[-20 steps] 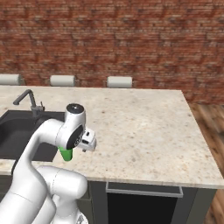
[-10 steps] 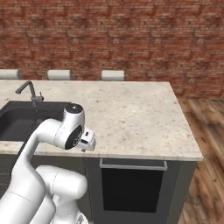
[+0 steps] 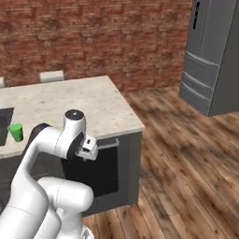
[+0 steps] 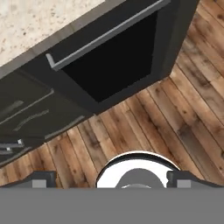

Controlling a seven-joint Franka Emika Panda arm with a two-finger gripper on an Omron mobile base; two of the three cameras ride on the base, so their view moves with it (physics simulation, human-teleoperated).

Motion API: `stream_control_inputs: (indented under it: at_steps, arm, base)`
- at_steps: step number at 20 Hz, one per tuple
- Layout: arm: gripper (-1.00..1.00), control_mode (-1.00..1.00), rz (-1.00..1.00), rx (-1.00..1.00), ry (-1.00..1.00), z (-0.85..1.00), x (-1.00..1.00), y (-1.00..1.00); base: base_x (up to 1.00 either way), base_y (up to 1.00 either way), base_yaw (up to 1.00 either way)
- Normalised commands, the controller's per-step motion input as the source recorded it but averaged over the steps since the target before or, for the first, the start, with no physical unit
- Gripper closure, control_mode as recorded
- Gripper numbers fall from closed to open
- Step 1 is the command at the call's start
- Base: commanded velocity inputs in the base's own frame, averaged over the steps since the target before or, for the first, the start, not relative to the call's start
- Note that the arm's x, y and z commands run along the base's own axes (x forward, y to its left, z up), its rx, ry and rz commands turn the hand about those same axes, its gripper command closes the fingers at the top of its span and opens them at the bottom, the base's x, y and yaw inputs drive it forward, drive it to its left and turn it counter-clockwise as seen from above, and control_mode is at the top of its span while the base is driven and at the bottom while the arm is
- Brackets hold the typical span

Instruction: Pick the cup and bowl from the counter and place them on the counter next to the sink.

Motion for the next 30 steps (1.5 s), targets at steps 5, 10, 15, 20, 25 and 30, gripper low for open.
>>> stream_control_inputs:
  at_steps: [5,10,15,20,25,30]
  arm:
    - [-1.00,1.00,0.00,0.00,0.00,0.00,0.00,0.00]
    - [-1.00,1.00,0.00,0.00,0.00,0.00,0.00,0.00]
    - [-1.00,1.00,0.00,0.00,0.00,0.00,0.00,0.00]
    - [-1.00,1.00,0.00,0.00,0.00,0.00,0.00,0.00]
    - [-1.00,1.00,0.00,0.00,0.00,0.00,0.00,0.00]
    - [-1.00,1.00,0.00,0.00,0.00,0.00,0.00,0.00]
  base:
    - [0.00,-0.23,-0.91]
    - [0.00,-0.21,-0.91]
    - [0.00,-0.24,-0.90]
    - [0.00,-0.25,-0.89]
    - [0.00,-0.11,-0.89]
    - [0.03,-0.02,-0.89]
